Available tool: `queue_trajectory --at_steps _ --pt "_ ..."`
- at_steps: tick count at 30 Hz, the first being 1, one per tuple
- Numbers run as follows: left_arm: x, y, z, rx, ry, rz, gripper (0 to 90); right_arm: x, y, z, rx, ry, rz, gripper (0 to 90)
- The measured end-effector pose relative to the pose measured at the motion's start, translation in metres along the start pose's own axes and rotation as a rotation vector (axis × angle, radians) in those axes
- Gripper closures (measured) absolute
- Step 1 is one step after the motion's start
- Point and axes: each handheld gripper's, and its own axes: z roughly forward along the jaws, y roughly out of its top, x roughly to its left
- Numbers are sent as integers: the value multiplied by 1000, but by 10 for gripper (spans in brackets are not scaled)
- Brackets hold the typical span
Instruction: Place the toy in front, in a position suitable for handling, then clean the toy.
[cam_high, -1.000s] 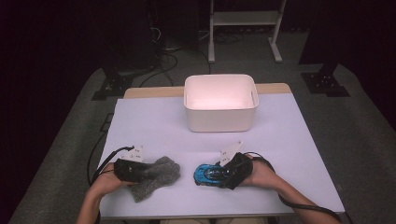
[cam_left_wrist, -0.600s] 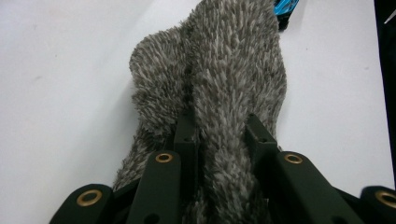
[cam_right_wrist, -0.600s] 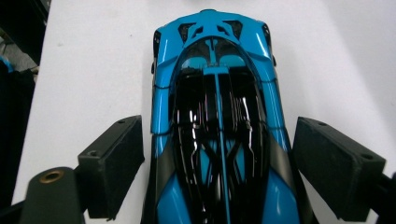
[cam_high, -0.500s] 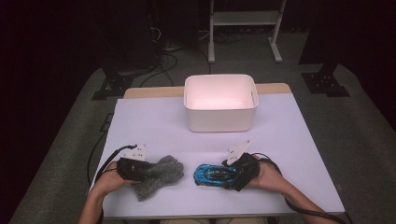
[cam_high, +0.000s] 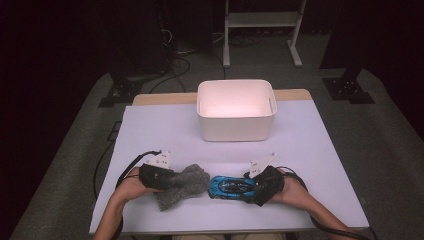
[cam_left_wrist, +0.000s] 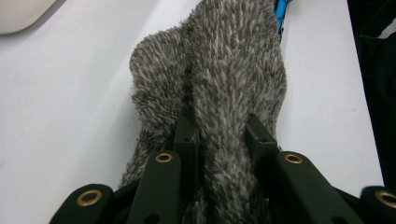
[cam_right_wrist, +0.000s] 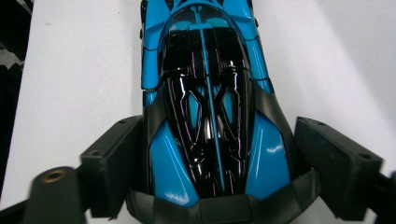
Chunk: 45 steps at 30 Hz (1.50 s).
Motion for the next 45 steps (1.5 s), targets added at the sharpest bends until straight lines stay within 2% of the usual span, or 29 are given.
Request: queue_trajectory --at_steps 9,22,27,34,45 --pt "2 22 15 6 -41 37 716 -1 -3 1 -14 24 8 201" --pt "2 46 34 23 -79 84 715 -2 -4 1 -26 26 16 200" --pt "-1 60 47 45 -108 123 716 -1 -5 1 -33 22 21 202" --pt "-4 71 67 67 -143 139 716 -1 -6 1 -35 26 11 218" --pt "-10 94 82 74 -166 186 719 -1 -7 1 -43 29 5 222"
